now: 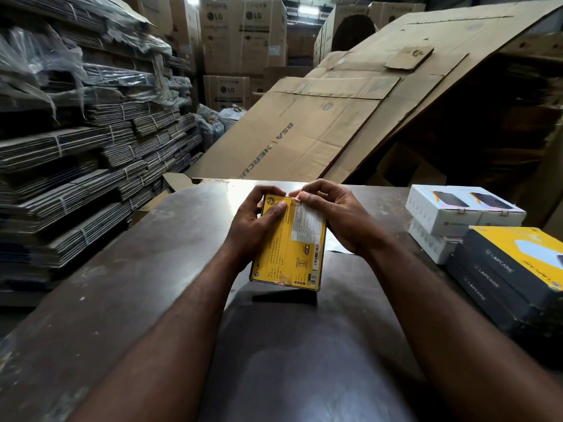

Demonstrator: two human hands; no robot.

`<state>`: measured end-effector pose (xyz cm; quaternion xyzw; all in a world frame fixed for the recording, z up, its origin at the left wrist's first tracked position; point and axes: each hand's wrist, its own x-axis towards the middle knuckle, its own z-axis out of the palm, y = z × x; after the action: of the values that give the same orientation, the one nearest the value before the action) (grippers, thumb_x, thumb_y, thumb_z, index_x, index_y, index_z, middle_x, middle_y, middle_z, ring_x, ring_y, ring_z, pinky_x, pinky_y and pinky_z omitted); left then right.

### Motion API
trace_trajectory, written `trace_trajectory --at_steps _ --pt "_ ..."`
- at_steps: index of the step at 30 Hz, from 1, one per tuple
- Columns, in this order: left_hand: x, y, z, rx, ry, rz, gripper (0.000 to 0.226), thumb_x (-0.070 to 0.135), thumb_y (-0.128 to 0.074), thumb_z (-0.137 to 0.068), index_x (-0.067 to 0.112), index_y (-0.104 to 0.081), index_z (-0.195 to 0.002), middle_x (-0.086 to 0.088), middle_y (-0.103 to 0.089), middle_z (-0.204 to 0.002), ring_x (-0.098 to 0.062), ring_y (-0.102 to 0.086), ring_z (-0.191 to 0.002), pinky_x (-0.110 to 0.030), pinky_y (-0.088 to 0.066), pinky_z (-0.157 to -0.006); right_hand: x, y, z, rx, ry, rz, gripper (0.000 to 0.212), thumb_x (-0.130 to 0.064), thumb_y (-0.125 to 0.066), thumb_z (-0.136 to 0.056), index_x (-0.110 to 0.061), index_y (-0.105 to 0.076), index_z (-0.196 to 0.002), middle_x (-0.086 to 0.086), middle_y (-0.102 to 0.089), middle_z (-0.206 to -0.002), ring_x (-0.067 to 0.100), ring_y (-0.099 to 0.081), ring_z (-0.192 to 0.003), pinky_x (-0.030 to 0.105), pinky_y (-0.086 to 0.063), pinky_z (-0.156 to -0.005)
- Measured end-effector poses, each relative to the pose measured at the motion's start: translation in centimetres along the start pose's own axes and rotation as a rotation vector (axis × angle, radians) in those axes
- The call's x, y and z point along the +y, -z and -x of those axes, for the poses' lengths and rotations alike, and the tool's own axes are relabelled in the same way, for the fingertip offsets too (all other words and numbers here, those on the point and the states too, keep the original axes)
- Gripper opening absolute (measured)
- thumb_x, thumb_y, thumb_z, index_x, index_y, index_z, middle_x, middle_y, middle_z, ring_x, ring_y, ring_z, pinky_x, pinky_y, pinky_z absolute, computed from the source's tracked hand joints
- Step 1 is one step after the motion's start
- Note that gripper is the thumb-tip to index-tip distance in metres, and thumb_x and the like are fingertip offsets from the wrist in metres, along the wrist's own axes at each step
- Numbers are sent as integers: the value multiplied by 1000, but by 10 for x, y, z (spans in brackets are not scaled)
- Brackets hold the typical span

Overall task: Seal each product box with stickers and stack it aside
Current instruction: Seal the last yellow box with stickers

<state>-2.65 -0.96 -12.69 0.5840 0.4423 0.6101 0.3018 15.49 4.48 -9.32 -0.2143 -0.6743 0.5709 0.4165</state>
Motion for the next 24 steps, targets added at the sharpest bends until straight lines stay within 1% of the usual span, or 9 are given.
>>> trace_trajectory --at_steps 2,6,9,11,13,16,19,21,24 --pt "-1 0 0 3 4 -2 11 25 -59 -101 29 -59 -111 -7 -61 -103 -23 -66 -92 -32 -58 -68 -1 -1 1 3 -6 -18 6 -13 -60 -96 -10 -64 -99 13 -69 -108 22 -67 -95 30 -59 -77" --pt "-2 3 2 35 37 55 9 29 -61 -99 31 -60 -109 -8 -61 -100 -23 -65 -85 -33 -57 -65 -4 -3 0 -4 -11 -46 7 -21 -62 -94 -15 -64 -97 11 -72 -113 25 -66 -101 37 -57 -80" --pt "0 4 2 45 47 55 15 37 -62 -94 32 -61 -108 -11 -62 -104 -24 -66 -87 -37 -59 -68 -8 -6 -3 6 5 67 9 -15 -59 -99 -15 -66 -94 7 -72 -111 21 -67 -95 32 -57 -75" --pt "1 3 2 55 20 20 10 32 -62 -98 31 -61 -108 -8 -61 -104 -24 -65 -90 -34 -59 -68 -9 -7 -4 36 -7 152 10 -15 -58 -100 -13 -66 -96 7 -71 -108 17 -67 -90 26 -58 -70" --pt "2 1 1 71 -15 -16 8 25 -61 -100 30 -60 -106 -2 -62 -103 -23 -65 -93 -33 -60 -69 -9 -7 -5 56 -22 231 10 -17 -59 -100 -13 -67 -97 14 -69 -112 17 -67 -89 26 -57 -71" --pt "2 -2 1 80 -53 -49 9 23 -62 -100 31 -60 -104 4 -62 -104 -21 -66 -97 -32 -61 -71 -8 -6 -6 76 -32 290 11 -19 -59 -100 -13 -68 -98 22 -66 -117 22 -67 -92 38 -57 -79" --pt "2 -2 1 77 -68 -54 9 31 -64 -96 32 -60 -104 4 -63 -105 -22 -67 -100 -31 -60 -71 -9 -6 -6 94 -22 318 12 -20 -60 -100 -12 -68 -97 22 -67 -114 26 -67 -94 50 -57 -87" --pt "2 -3 1 81 -73 -54 13 38 -63 -91 34 -61 -103 5 -64 -105 -20 -67 -100 -30 -60 -70 -10 -6 -6 101 -15 323 12 -20 -60 -100 -11 -68 -96 22 -67 -114 26 -67 -93 54 -56 -88" --pt "2 -3 1 86 -78 -51 15 39 -63 -89 35 -61 -103 4 -65 -106 -20 -67 -100 -32 -61 -72 -9 -6 -5 107 -3 332 13 -21 -61 -99 -10 -67 -97 22 -68 -113 27 -68 -93 54 -57 -87"
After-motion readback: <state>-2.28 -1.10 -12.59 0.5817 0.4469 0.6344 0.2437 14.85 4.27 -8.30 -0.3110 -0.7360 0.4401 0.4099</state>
